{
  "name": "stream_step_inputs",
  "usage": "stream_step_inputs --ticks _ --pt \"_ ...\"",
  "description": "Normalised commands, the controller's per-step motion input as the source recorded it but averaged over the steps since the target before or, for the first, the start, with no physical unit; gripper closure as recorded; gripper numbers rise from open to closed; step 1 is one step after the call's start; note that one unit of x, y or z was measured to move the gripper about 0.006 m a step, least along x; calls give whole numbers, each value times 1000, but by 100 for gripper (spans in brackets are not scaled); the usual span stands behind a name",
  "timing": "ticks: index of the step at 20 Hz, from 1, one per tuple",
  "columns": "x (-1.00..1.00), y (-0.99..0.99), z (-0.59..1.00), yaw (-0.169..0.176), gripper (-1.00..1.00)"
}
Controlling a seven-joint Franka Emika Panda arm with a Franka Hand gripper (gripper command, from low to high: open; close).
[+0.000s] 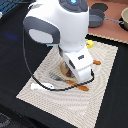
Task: Interact with the objects in diverse but meaningful ways.
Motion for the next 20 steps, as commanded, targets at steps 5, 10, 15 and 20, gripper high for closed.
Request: stream_step_inputs --ticks 5,10,15,20 --pt "231 -49 87 2 100" --pt "-127 45 975 55 100" --pt "-565 134 852 122 100" --pt "-666 189 140 178 100"
